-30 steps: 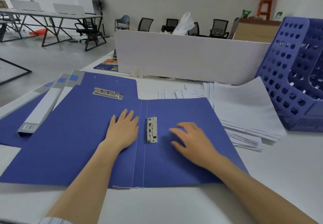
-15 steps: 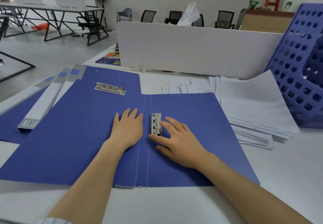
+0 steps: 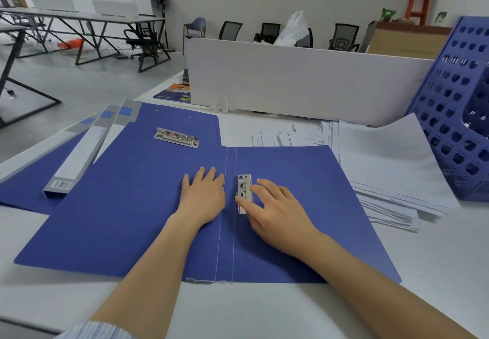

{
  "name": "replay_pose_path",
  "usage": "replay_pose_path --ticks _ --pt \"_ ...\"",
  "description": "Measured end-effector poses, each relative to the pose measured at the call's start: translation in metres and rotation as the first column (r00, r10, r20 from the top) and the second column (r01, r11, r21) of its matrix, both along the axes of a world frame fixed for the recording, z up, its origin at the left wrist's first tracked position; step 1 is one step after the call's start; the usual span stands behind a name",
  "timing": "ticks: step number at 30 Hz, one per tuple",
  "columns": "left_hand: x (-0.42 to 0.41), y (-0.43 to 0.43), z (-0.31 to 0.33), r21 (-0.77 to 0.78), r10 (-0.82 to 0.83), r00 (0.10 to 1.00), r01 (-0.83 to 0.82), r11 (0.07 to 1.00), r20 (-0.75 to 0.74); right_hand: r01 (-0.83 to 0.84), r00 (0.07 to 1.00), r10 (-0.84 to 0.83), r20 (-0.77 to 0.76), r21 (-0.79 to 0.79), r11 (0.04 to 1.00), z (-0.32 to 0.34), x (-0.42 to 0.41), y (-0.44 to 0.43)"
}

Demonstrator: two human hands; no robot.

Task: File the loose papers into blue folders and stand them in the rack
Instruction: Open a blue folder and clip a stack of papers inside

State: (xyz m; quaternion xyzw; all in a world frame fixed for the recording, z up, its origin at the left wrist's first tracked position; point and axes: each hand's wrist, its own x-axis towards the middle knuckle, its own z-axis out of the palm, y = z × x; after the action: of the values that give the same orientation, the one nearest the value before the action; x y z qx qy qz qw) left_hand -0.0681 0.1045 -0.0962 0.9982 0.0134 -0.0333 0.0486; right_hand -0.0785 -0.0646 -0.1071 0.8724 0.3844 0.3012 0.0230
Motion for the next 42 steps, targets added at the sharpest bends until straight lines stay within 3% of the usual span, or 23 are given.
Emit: replay_pose_path --ticks 3,6,10,14,17,19,22,26,30,34,38,42 --pt "-0.001 0.000 0.001 -0.013 -0.002 1.000 0.002 1.000 0.005 0.028 0.998 -0.025 0.065 -0.049 0.998 0.011 0.008 0.006" --pt "0.000 0.001 0.000 -0.025 -0.001 1.000 0.002 1.000 0.013 0.173 0.985 -0.171 0.036 -0.087 0.981 0.025 0.027 0.012" --pt "0.002 0.002 0.000 -0.012 0.004 1.000 -0.004 1.000 0.015 0.297 0.934 -0.312 -0.173 -0.106 0.949 0.044 0.052 0.022" --pt "0.001 0.003 0.000 -0.004 0.001 1.000 -0.001 1.000 0.007 0.356 0.757 -0.413 -0.506 -0.210 0.911 0.044 0.071 0.019" --pt "0.001 0.003 0.002 -0.001 0.005 1.000 -0.005 1.000 -0.006 0.395 0.692 -0.425 -0.583 -0.187 0.899 0.042 0.066 0.000" --pt "0.001 0.001 0.003 -0.003 0.009 1.000 -0.009 1.000 -0.012 0.452 0.696 -0.444 -0.565 -0.135 0.881 0.045 0.055 -0.022" --pt "-0.002 0.000 0.005 -0.020 0.023 1.000 -0.023 1.000 -0.021 0.603 0.679 -0.506 -0.532 0.010 0.798 0.047 0.050 -0.064" --pt "-0.006 0.000 0.011 0.051 0.041 0.998 -0.039 0.998 -0.050 0.772 0.568 -0.559 -0.604 0.155 0.616 0.051 0.054 -0.116" --pt "-0.010 0.010 0.026 0.147 0.122 0.988 -0.108 0.983 -0.090 0.808 0.427 -0.553 -0.716 0.027 0.588 0.043 0.057 -0.149" --pt "-0.008 0.001 0.040 0.118 0.311 0.941 -0.296 0.948 -0.137 0.849 0.303 -0.573 -0.762 -0.057 0.525 0.040 0.060 -0.149" --pt "-0.009 -0.026 0.027 0.002 0.317 0.945 -0.318 0.948 0.083 0.875 0.246 -0.606 -0.757 -0.097 0.475 0.040 0.071 -0.131" --pt "-0.007 -0.032 0.010 -0.185 0.137 0.927 -0.075 0.980 0.348 0.910 0.198 -0.634 -0.747 -0.101 0.402 0.039 0.078 -0.117"
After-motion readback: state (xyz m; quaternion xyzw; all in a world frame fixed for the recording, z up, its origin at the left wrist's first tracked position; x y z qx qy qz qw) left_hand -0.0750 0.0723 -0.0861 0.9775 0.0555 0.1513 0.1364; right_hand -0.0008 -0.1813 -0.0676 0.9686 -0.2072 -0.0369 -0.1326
